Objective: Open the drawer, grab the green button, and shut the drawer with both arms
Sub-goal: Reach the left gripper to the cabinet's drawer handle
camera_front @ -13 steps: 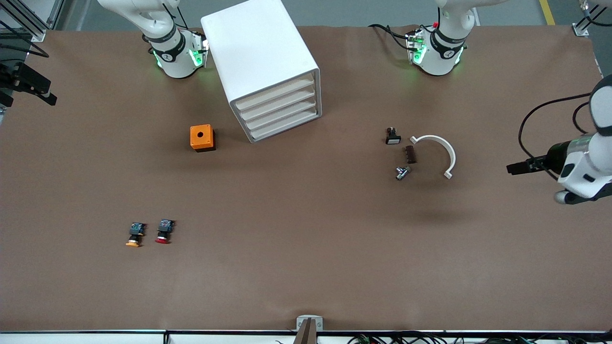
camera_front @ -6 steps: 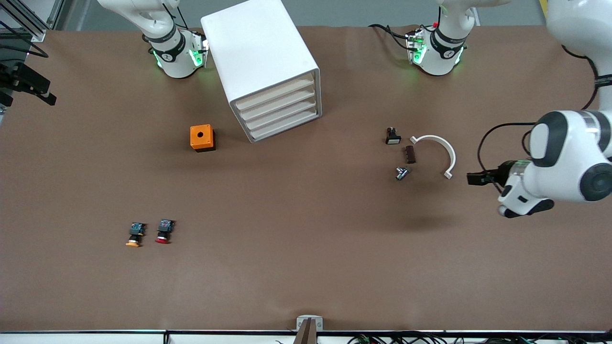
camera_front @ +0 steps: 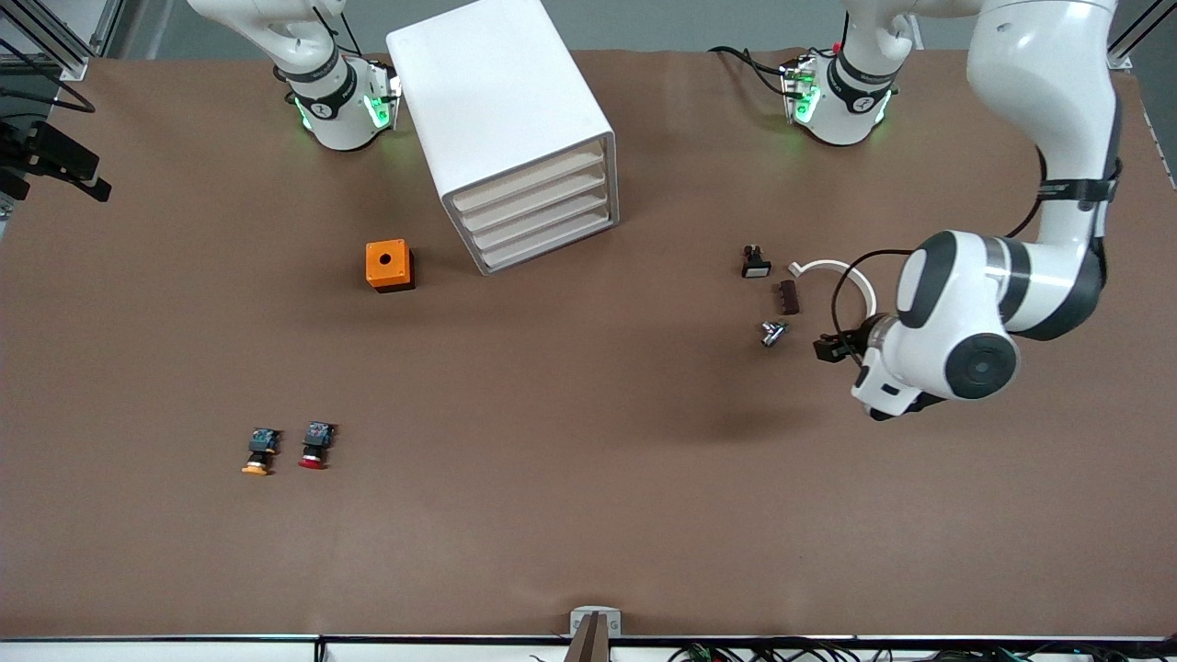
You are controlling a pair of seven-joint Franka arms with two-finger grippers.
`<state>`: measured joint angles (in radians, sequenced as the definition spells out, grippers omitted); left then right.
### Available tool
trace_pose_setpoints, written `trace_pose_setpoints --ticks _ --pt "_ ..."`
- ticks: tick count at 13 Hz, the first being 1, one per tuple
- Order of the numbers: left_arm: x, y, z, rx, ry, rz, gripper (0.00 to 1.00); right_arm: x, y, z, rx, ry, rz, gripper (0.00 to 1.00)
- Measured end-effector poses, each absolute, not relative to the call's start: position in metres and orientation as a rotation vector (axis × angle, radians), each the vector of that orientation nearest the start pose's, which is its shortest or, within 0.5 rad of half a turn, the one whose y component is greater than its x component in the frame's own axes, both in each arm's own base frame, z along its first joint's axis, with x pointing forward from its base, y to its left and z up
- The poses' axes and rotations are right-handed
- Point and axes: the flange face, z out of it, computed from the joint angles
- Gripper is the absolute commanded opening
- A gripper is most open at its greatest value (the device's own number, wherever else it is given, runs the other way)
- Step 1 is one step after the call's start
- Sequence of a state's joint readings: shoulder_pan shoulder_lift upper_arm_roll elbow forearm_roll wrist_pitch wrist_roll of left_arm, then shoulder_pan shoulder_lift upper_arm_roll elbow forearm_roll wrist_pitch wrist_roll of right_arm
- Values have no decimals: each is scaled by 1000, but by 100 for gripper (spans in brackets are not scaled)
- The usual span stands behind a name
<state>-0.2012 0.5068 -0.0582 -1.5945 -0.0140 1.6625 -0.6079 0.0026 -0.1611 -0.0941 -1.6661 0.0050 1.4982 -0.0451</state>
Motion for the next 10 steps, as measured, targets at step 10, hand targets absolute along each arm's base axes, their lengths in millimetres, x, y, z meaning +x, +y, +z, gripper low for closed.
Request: trace_pose_setpoints --ticks 10 --pt "597 -302 296 -2413 -1611 1074 100 496 -48 659 -3122 22 -23 100"
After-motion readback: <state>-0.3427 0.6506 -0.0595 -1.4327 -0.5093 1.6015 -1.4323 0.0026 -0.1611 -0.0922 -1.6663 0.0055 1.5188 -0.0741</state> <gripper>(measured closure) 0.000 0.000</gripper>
